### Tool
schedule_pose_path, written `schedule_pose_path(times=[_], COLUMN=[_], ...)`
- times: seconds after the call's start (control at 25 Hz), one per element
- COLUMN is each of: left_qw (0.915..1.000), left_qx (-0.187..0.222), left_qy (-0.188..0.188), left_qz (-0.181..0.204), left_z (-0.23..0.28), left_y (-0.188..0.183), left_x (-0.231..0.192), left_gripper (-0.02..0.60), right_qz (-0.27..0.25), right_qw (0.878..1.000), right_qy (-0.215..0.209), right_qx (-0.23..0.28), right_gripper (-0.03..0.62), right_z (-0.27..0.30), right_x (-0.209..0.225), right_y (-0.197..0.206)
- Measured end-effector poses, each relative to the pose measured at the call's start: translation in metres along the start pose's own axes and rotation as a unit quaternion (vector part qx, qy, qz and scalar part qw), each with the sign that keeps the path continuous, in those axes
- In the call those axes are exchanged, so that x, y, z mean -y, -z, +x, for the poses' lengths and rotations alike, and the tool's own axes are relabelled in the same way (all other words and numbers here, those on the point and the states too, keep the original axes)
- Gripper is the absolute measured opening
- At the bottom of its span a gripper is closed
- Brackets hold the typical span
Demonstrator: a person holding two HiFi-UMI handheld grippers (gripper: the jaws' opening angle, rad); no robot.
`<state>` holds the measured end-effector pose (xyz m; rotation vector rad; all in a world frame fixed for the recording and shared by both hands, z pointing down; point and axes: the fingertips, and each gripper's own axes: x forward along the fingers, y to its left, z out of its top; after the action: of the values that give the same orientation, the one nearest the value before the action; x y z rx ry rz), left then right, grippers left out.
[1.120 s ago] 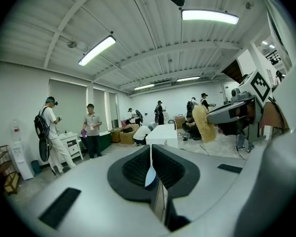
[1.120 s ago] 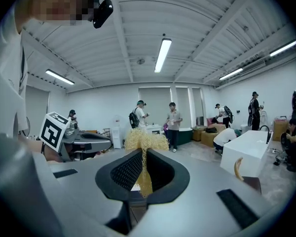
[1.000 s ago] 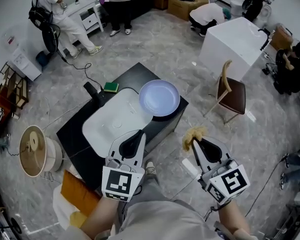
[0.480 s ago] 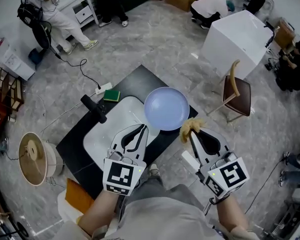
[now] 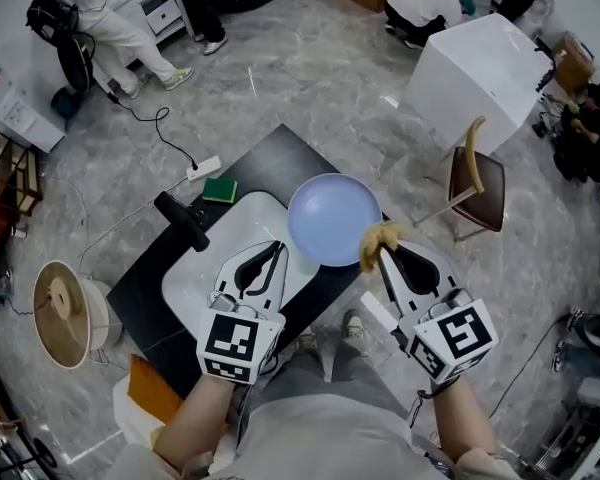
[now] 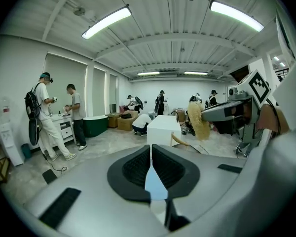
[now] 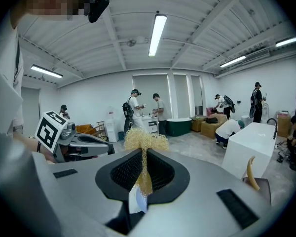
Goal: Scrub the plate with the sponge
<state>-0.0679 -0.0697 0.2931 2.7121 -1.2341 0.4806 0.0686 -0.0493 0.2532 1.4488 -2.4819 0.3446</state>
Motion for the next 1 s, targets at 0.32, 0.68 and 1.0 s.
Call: schedule_pose_path(times=[0.32, 0.68, 1.0], left_qw=[0.9979, 0.9891, 0.9798], left_qx=[-0.034, -0.066, -0.112], left_qy=[-0.032, -0.051, -0.057], left_qz=[-0.044, -0.121, -0.155], left_z=[0.022, 0.057, 0.093], left_y=[0.02, 0.051, 0.099], left_x=[-0.013, -0.035, -0.049], left_gripper=[0.028, 0.031, 0.149], right_qz=[0.002, 0.003, 0.018], right_qw=[0.999, 0.997, 0.993], right_qy=[-0.03, -0.056, -0.072], right_qx=[-0.026, -0.049, -0.093], right_gripper=[0.051, 0.051, 0.051], right_z=[0.024, 0.067, 0.117], right_x=[0.02, 0.042, 0.05], right_y=[0.018, 0.04, 0.083])
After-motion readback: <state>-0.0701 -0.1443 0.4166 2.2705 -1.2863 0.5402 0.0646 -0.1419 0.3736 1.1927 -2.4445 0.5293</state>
